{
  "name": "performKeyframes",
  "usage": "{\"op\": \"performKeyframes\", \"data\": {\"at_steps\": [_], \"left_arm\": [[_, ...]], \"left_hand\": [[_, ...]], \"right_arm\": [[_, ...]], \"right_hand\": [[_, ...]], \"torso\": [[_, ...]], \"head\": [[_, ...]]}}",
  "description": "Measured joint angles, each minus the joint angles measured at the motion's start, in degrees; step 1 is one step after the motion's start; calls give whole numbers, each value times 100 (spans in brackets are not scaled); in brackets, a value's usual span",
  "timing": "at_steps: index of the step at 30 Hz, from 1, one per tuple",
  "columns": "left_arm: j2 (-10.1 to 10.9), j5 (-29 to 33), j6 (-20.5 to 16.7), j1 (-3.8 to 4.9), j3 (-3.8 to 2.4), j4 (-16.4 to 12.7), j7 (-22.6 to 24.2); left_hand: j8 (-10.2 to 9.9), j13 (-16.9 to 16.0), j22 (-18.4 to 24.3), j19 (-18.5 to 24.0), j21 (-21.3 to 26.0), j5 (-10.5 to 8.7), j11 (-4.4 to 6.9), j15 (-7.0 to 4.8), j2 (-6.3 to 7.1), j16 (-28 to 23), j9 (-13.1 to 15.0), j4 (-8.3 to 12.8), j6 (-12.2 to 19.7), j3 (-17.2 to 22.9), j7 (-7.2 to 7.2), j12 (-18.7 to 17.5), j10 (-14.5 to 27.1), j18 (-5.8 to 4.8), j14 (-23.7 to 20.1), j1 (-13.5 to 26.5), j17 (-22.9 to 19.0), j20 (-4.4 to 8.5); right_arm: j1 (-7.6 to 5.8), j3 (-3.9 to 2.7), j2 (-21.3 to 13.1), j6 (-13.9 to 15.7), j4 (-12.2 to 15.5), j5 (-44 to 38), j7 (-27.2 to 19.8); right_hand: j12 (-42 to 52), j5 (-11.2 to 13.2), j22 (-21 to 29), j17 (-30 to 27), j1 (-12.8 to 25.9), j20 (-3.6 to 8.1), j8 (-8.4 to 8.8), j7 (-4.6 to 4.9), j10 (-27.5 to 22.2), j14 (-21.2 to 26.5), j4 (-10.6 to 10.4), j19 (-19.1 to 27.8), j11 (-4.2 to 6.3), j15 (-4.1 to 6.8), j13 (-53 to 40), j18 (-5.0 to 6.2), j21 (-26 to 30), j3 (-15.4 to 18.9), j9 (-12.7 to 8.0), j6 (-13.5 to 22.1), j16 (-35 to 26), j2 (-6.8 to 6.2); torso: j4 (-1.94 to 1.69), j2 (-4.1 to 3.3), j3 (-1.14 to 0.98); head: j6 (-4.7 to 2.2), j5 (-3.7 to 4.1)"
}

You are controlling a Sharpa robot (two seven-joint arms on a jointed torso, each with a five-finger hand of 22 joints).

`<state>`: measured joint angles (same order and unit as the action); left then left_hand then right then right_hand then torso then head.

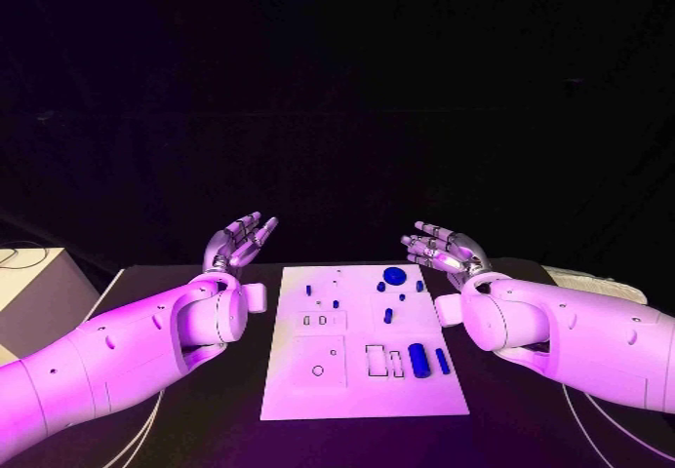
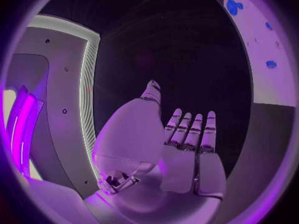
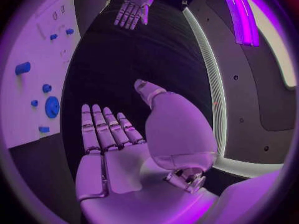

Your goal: Assemble the parts on the task board

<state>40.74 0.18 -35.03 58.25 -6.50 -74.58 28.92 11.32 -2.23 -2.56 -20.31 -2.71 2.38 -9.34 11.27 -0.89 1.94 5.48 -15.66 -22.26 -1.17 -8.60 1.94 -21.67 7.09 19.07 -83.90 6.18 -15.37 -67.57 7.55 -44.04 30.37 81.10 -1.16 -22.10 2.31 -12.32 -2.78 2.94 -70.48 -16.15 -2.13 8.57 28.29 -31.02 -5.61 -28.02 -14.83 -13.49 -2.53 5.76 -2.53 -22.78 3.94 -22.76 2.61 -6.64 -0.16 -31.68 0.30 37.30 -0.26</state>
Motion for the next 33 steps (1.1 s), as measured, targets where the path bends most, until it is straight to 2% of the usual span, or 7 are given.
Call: {"op": "performKeyframes", "data": {"at_steps": [6, 10, 12, 14, 19, 26, 33], "left_arm": [[-5, -2, 191, -3, -3, 21, 8], [88, -9, 354, -4, -3, -33, -3], [137, -21, 440, -4, -3, -73, -14], [176, -45, 521, -4, -3, -125, -27], [319, -208, 734, -4, -47, -355, -112], [576, -396, 947, -4, -221, -865, -300], [795, -566, 1175, -8, -366, -1350, -525]], "left_hand": [[31, -9, -22, -107, -42, 22, -64, 62, 15, 34, 31, -93, -83, 68, -22, 24, -103, 87, 127, -206, 32, -60], [122, -42, -111, -611, -232, 22, -196, 142, 60, 218, 88, -69, -303, 250, -29, 68, -452, 86, 786, -161, 193, -102], [295, -104, -278, -1591, -575, 22, -321, 94, 63, 540, 178, -59, -648, 324, -42, 206, -1093, 86, 1865, -157, 467, -117], [517, -196, -406, -2266, -894, 32, -374, -4, 136, 849, 288, -5, -1122, 390, -91, 441, -2250, 223, 2631, -230, 645, -112], [869, -236, -648, -3180, -1487, 32, -100, -396, 366, 1607, 461, 275, -1964, 540, -218, 755, -3304, 314, 3885, -663, 1021, 140], [952, -203, -1089, -3648, -2287, 32, 167, -703, 573, 2765, 489, 176, -2532, 809, -279, 915, -4138, 313, 4405, -887, 1762, 482], [861, -189, -1779, -3689, -3350, 32, 267, -840, 775, 4220, 505, -14, -2763, 1143, -204, 831, -4378, 312, 4581, -867, 2691, 710]], "right_arm": [[-102, 92, 9, -541, -138, -112, 247], [-121, 96, -60, -636, -369, -832, 339], [-137, 96, -60, -637, -488, -1303, 377], [-154, 94, -31, -637, -571, -1734, 408], [-243, 82, 31, -691, -756, -3018, 512], [-436, 67, 74, -694, -827, -4559, 713], [-626, 62, 102, -672, -818, -6061, 1084]], "right_hand": [[36, 0, -24, 34, -217, -31, -37, 29, 230, -256, 83, -209, 0, -2, -17, 52, -43, -85, 26, -197, 41, -10], [67, 0, -52, 94, -393, -31, -135, 48, 636, -742, 202, -472, 27, 42, -43, 92, -94, -135, 76, -539, 143, 14], [107, 6, -75, 127, -474, -34, -199, 66, 941, -1023, 279, -701, 54, 81, -61, 158, -159, -168, 115, -795, 197, 9], [134, 35, -105, 164, -555, -31, -297, 110, 1342, -1345, 357, -1001, 107, 144, -82, 223, -244, -226, 177, -1187, 266, -14], [171, 67, -176, 230, -677, 24, -497, 236, 2143, -1957, 532, -1679, 260, 302, -95, 314, -470, -389, 298, -2016, 389, -109], [171, 89, -418, 331, -813, 318, -697, 394, 3013, -2745, 738, -2703, 474, 586, -101, 313, -1047, -464, 393, -2787, 595, -200], [171, 89, -1148, 718, -848, 741, -783, 227, 3870, -3921, 831, -3482, 755, 987, -116, 313, -2249, -403, 459, -3414, 1060, -235]], "torso": [[0, -1, -1], [9, -3, 3], [14, -8, 3], [12, -16, 3], [-1, -69, -3], [-23, -230, -30], [-70, -438, -52]], "head": [[1, -1], [125, 10], [150, 18], [165, 21], [179, 44], [141, 91], [90, 181]]}}
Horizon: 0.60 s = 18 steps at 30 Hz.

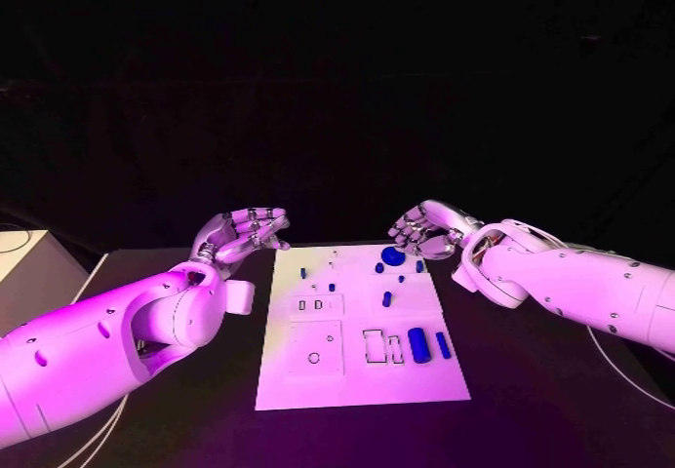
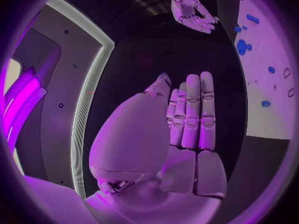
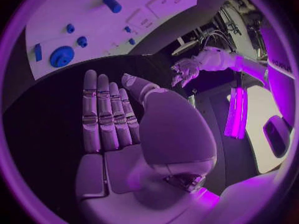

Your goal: Assemble the parts on the task board

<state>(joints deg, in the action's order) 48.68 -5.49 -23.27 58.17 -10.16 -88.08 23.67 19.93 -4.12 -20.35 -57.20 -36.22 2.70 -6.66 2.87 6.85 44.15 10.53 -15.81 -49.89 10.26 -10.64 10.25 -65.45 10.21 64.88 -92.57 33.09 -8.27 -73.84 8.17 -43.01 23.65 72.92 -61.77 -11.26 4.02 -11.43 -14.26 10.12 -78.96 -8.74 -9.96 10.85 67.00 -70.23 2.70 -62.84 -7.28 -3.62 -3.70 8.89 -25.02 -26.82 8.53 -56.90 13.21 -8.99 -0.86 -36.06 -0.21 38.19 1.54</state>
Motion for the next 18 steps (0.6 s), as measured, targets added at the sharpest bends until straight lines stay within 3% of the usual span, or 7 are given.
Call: {"op": "performKeyframes", "data": {"at_steps": [2, 5, 7, 8, 10, 14, 18], "left_arm": [[66, -61, 72, 0, -32, -134, -54], [146, -152, 166, -3, -77, -313, -118], [185, -218, 214, -7, -118, -423, -146], [199, -253, 235, -7, -137, -472, -156], [215, -333, 279, -7, -170, -563, -171], [246, -449, 335, -11, -203, -671, -188], [282, -534, 371, -13, -244, -733, -202]], "left_hand": [[-23, 0, -182, 9, -273, 0, 0, -9, 23, 300, 10, -19, -25, 75, 1, -11, -40, -1, -9, 26, 177, 9], [-54, -11, -472, 115, -694, 0, 13, -19, 66, 688, 31, -30, -49, 220, 8, -29, -53, -1, -20, 70, 391, 46], [-78, -25, -603, 132, -891, 0, 43, -19, 87, 850, 41, -16, -61, 270, 20, -29, -84, 0, -20, 90, 469, 48], [-100, -24, -661, 132, -975, 0, 43, -32, 105, 893, 41, -27, -61, 298, 20, -29, -84, -1, -32, 108, 491, 48], [-112, -25, -820, 132, -1227, 0, 43, -59, 125, 1013, 55, -23, -61, 385, 20, -29, -84, -1, -60, 129, 555, 48], [-144, -36, -1096, 109, -1664, 0, 43, -60, 180, 1241, 82, -13, -81, 508, 41, -50, -83, -2, -61, 183, 660, 71], [-166, -49, -2012, -335, -2475, 0, 43, -81, 252, 1500, 111, 7, -81, 637, 41, -50, -83, -2, 30, 256, 808, 75]], "right_arm": [[-50, 0, 10, -1, 17, -443, 146], [-101, -1, 33, -12, 51, -1036, 364], [-126, -2, 57, -23, 60, -1353, 494], [-136, -2, 72, -31, 60, -1501, 559], [-155, -2, 107, -55, 42, -1812, 706], [-169, -3, 156, -117, -6, -2261, 950], [-178, -4, 210, -193, -50, -2566, 1153]], "right_hand": [[0, 0, -231, 171, -29, 95, -22, -49, 173, -306, 23, -137, 75, 87, -2, 86, -347, -23, 16, -116, 183, -32], [0, -57, -1150, 610, 48, 211, -22, -121, 379, -800, 20, -512, 156, 255, -14, 86, -1311, -146, 47, -254, 684, -184], [-24, -188, -4152, 2010, 229, 408, 59, -228, 682, -1295, -84, -1619, 299, 418, -31, -350, -3701, -558, 158, -435, 2432, -547], [-24, -188, -4959, 2433, 275, 421, 92, -229, 691, -1341, -133, -1798, 308, 424, -32, -435, -4546, -610, 181, -436, 2926, -592], [-25, -188, -5740, 3245, 344, 415, 118, -226, 674, -1351, -184, -1985, 321, 416, -27, -499, -5260, -660, 210, -420, 3814, -661], [-25, -188, -6063, 4335, 385, 369, 164, -223, 551, -1351, -230, -2108, 279, 416, -21, -603, -5825, -706, 276, -342, 4982, -702], [-25, -155, -6069, 4769, 415, 335, 190, -205, 402, -1371, -265, -2115, 246, 396, -8, -603, -5965, -671, 318, -286, 5466, -732]], "torso": [[-18, -58, -5], [-48, -155, -9], [-68, -216, -9], [-77, -241, -7], [-102, -292, -2], [-154, -375, 9], [-197, -444, 22]], "head": [[-24, 21], [-59, 68], [-82, 90], [-93, 97], [-109, 115], [-133, 159], [-153, 201]]}}
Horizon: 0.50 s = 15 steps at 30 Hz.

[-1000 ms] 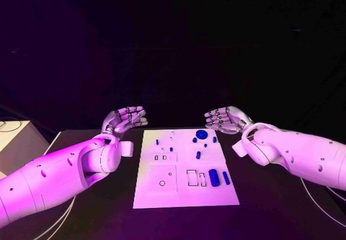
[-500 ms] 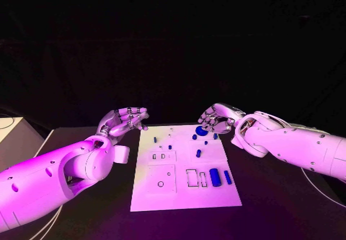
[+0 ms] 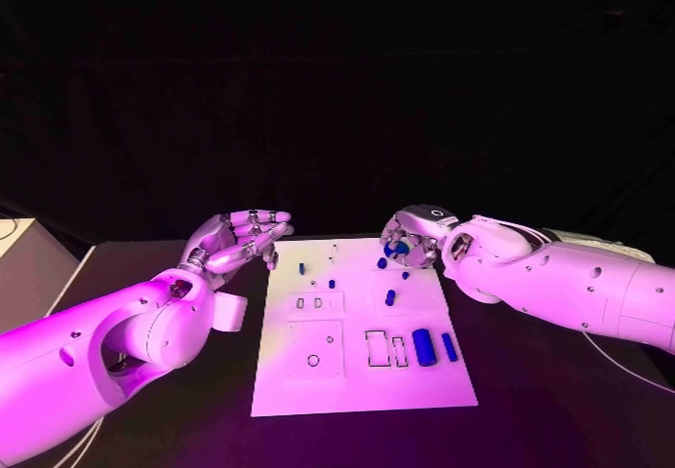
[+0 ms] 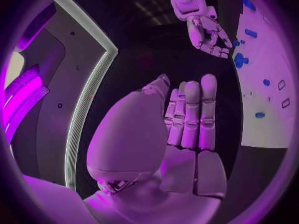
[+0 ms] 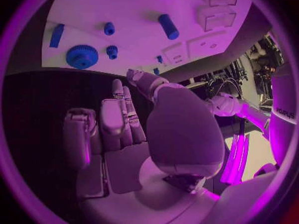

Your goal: Assemble the parts on the task board

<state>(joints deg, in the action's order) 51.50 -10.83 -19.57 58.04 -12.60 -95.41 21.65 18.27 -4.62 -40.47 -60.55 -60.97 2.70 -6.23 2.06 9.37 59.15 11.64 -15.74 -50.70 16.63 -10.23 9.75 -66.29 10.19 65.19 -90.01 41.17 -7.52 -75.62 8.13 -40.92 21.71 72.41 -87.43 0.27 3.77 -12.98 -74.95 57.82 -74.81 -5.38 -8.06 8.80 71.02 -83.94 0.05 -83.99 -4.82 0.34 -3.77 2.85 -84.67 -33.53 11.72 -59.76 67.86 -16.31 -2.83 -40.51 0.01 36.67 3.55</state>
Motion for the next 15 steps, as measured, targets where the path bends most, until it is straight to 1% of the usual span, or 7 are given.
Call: {"op": "performKeyframes", "data": {"at_steps": [2, 5, 6, 7, 11, 13, 15], "left_arm": [[21, -34, 16, 0, -19, -28, -9], [54, -69, 34, -1, -42, -68, -23], [63, -78, 39, -1, -47, -78, -27], [72, -87, 44, -1, -53, -90, -33], [101, -111, 54, -1, -65, -127, -50], [108, -118, 54, -1, -71, -137, -60], [109, -126, 53, 0, -76, -139, -72]], "left_hand": [[-26, -1, -208, -82, -175, 0, 0, -6, 16, 94, 0, 2, 0, 17, 0, -20, 0, -94, 87, 16, 82, -1], [-30, -1, -307, -88, -254, 0, 0, -1, 22, 109, 0, 8, 0, 25, 0, -27, 0, -96, 96, 22, 97, -7], [-30, -1, -325, -88, -262, 0, 0, -1, 41, 109, 2, -6, 0, 39, 0, -27, 0, -96, 96, 41, 96, -7], [-30, -1, -339, -88, -284, 0, -1, -1, 46, 109, 6, -6, 0, 39, 0, -27, 0, -96, 96, 46, 97, -7], [-30, -1, -357, -88, -316, 0, -1, -1, 56, 121, 6, -6, 0, 39, 0, -27, 1, -95, 96, 56, 96, -7], [-66, -1, -372, -88, -334, 0, -4, -1, 77, 132, 6, -22, 14, 55, -13, -46, 4, -96, 96, 77, 88, -7], [-67, -1, -387, -88, -361, 0, -48, -1, 77, 132, 5, 1, 54, 78, -53, -63, 48, -96, 96, 77, 53, -7]], "right_arm": [[-1, 0, 30, -38, -20, -118, 91], [-1, 0, 60, -88, -46, -240, 190], [-2, 0, 70, -104, -60, -270, 218], [-3, 0, 83, -125, -81, -308, 253], [-4, 0, 124, -200, -148, -408, 354], [-4, 0, 141, -235, -179, -445, 395], [-4, 0, 159, -275, -221, -478, 439]], "right_hand": [[0, 0, 0, 72, 0, -8, 0, -8, -37, 0, 0, 8, -1, 0, 0, -1, 0, 0, 5, 20, 80, 0], [0, 23, 0, 150, 0, -21, 22, -13, -117, 0, -25, -4, -14, 0, 6, 0, 0, 25, 21, 29, 172, 0], [0, 26, 0, 165, 0, -29, 22, -13, -148, 0, -25, -12, -34, 0, 6, 0, 1, 25, 22, 29, 195, 0], [0, 26, 0, 195, 0, -29, 22, 3, -195, -18, -34, -12, -30, -19, 6, 0, -20, 34, 30, 46, 229, 0], [0, 40, 1, 261, 0, -50, 22, 3, -225, -19, -41, 8, -41, -21, 6, 0, -35, 41, 43, 46, 286, 0], [0, 49, 1, 319, 0, -49, 22, 3, -225, -19, -64, 8, -41, -21, 6, 0, -35, 64, 49, 46, 347, 0], [0, 49, 1, 350, 0, -49, 22, 3, -225, -19, -64, 8, -41, -21, 6, 0, -35, 64, 49, 46, 370, 0]], "torso": [[-22, -34, 8], [-48, -71, 15], [-56, -81, 19], [-65, -93, 21], [-96, -131, 31], [-112, -146, 34], [-127, -158, 37]], "head": [[-1, 19], [-3, 41], [1, 48], [7, 55], [13, 71], [14, 79], [8, 81]]}}
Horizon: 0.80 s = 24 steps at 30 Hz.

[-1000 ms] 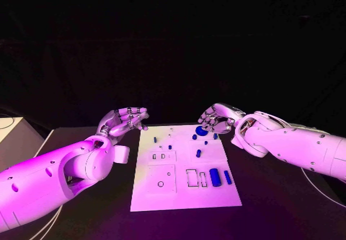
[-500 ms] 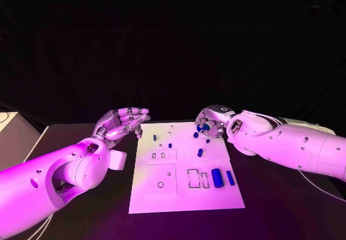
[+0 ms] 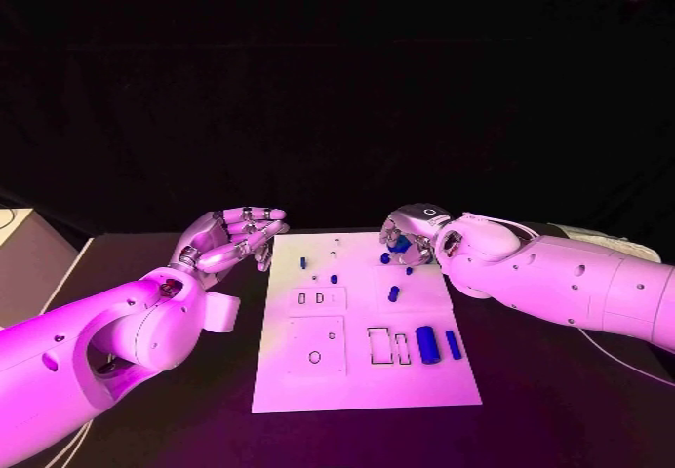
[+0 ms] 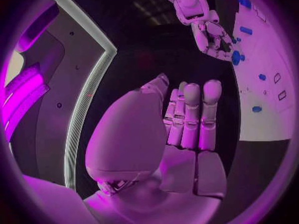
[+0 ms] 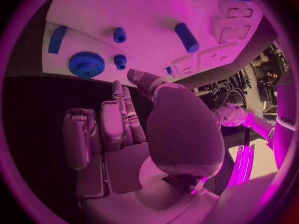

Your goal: Assemble the parts on the task board

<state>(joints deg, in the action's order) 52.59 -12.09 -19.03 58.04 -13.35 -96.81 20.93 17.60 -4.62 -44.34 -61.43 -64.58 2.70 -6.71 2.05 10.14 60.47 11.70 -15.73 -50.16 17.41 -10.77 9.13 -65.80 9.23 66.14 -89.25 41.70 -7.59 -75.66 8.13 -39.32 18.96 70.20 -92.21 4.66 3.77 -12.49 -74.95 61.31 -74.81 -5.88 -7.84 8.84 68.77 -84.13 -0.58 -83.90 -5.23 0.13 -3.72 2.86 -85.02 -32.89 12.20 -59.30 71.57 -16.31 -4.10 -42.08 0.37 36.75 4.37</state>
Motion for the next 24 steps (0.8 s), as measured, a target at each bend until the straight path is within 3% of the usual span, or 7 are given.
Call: {"op": "performKeyframes", "data": {"at_steps": [14, 24], "left_arm": [[-15, -21, -14, 0, -4, -2, -68], [9, -26, -18, 0, -6, -39, -81]], "left_hand": [[-21, -5, -33, 0, -26, 0, -16, 23, 0, 0, 10, 0, 9, 0, -8, -3, 17, 0, -23, 0, -25, 0], [-21, -10, -36, 0, -26, 0, -16, 23, 0, 0, 10, 0, 9, -1, -8, -3, 17, 0, -23, 0, -25, 0]], "right_arm": [[0, 2, 104, -223, -199, -104, 206], [7, 4, 183, -357, -265, -115, 248]], "right_hand": [[0, 20, 1, 66, 56, 0, 0, 0, -41, 22, -55, 0, 1, -22, -7, 1, -27, 55, 34, 0, 89, 57], [0, 74, 2, 85, 85, 1, 0, 0, -41, 22, -117, 0, 1, -22, -14, 2, -27, 40, 58, 0, 139, 85]], "torso": [[-80, -62, 35], [-102, -108, 51]], "head": [[-42, 69], [-26, 93]]}}
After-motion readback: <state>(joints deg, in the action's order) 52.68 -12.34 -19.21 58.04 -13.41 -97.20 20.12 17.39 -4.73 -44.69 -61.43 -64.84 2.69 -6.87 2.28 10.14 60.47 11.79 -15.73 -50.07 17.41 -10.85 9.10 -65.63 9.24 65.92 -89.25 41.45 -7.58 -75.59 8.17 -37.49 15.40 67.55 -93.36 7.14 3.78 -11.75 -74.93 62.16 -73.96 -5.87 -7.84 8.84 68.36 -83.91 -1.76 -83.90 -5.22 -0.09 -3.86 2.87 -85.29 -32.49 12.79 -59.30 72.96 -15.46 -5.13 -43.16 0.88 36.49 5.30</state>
